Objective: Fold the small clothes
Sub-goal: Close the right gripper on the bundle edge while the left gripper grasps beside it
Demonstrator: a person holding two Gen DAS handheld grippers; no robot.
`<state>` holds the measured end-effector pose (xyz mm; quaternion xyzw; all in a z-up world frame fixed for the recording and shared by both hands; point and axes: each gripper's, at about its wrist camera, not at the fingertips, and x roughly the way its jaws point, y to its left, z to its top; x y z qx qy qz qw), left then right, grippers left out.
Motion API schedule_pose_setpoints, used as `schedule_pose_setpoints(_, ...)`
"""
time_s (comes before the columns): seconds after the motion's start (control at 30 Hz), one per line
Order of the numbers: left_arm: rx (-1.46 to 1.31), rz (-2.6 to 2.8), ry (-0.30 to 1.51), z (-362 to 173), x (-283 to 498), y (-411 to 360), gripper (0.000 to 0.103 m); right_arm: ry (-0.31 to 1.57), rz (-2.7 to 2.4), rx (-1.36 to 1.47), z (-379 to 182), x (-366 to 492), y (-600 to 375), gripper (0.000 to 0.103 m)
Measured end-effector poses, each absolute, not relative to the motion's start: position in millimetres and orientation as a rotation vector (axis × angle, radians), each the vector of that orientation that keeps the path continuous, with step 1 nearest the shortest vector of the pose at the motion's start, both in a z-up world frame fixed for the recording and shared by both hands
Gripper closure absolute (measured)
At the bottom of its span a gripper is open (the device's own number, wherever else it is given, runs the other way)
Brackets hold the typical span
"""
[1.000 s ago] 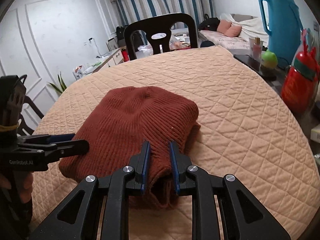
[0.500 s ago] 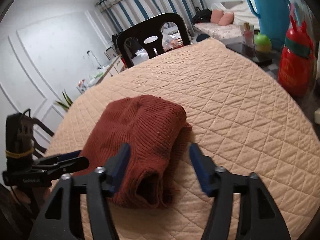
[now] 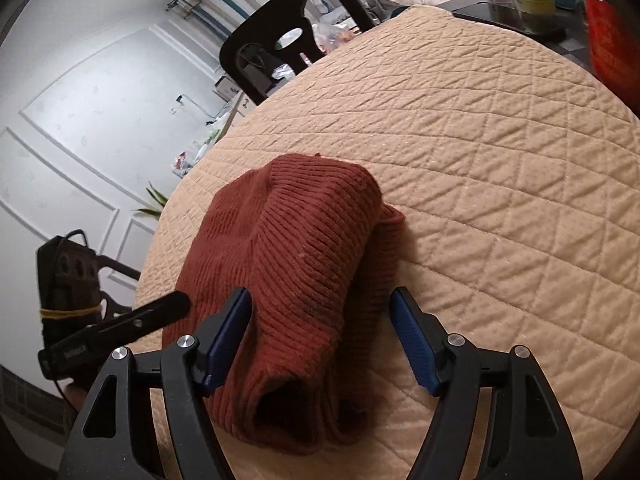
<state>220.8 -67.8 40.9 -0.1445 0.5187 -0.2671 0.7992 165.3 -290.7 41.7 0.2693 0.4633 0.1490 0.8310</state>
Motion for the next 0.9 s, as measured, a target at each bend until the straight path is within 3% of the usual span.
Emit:
schedule_pose_setpoints(0.3, -0.380, -0.613, 1.141, 32, 231, -68, 0.019, 0.976, 0.352, 0.619, 39, 167, -293, 0.030)
schedule_pose_setpoints(0.4, -0.404, -0.611, 1.139, 32, 232, -67, 0.020, 0.980, 0.359, 0.601, 39, 168, -290, 0.035)
schedule_pose_setpoints(0.47, -0.400, -0.611, 1.137, 32, 231, -68, 0.021, 0.983, 0.342, 0.587, 39, 168, -288, 0.044)
schedule_pose_setpoints(0.67, -0.408, -0.590, 1.146, 31, 234, -63, 0.036, 0.988, 0.361, 0.603, 37, 172, -286, 0.058)
schedule_pose_setpoints(0.9, -0.397, -0.580, 1.131, 33, 233, -62, 0.055, 0.972, 0.354, 0.592, 41, 171, -282, 0.065)
